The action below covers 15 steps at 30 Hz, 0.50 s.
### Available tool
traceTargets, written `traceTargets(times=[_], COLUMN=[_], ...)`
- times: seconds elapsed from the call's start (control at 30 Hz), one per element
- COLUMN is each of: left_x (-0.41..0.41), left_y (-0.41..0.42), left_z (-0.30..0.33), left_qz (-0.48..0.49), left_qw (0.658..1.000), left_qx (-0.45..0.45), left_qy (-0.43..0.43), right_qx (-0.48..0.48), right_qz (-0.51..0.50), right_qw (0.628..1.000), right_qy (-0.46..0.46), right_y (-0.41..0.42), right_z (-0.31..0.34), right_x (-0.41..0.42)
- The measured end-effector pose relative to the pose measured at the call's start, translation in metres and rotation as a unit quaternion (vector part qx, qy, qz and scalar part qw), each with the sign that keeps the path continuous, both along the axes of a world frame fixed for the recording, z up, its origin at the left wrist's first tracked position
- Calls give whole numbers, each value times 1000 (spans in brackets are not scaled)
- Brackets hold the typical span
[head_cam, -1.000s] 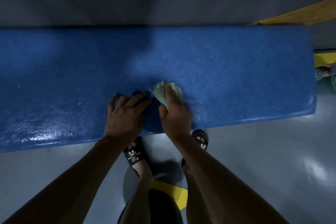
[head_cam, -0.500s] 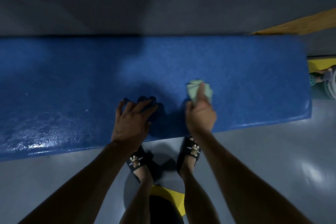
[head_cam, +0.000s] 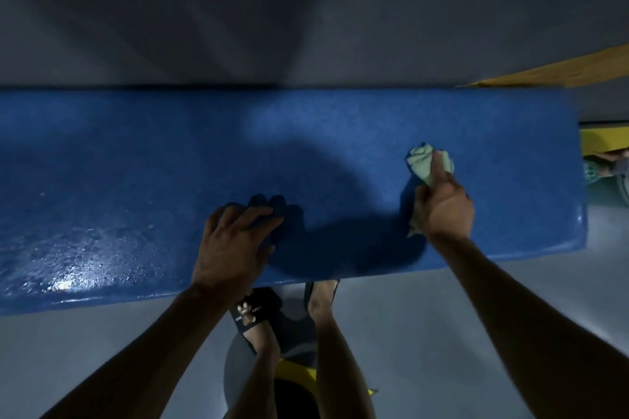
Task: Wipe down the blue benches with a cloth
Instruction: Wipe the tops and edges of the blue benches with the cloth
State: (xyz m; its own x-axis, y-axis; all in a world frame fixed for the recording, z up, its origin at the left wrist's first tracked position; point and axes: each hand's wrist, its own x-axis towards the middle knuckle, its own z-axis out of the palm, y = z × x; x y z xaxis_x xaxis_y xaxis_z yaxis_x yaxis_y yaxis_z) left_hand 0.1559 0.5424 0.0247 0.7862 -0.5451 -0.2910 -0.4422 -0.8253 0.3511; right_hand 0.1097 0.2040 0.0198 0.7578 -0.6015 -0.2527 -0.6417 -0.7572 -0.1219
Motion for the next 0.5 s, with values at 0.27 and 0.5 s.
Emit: traceTargets(times=[0.27, 0.5], left_x=[44, 54], left_y=[-21, -25], left_z=[13, 10], left_qz=[34, 39], left_qw=[998, 996], left_qx=[32, 78], left_qy=[-30, -3], right_qx=[51, -9], right_qz=[280, 294], right_qw=[956, 954], right_qy=[-67, -47], right_y=[119, -24], right_z=[-13, -6], right_x=[21, 46])
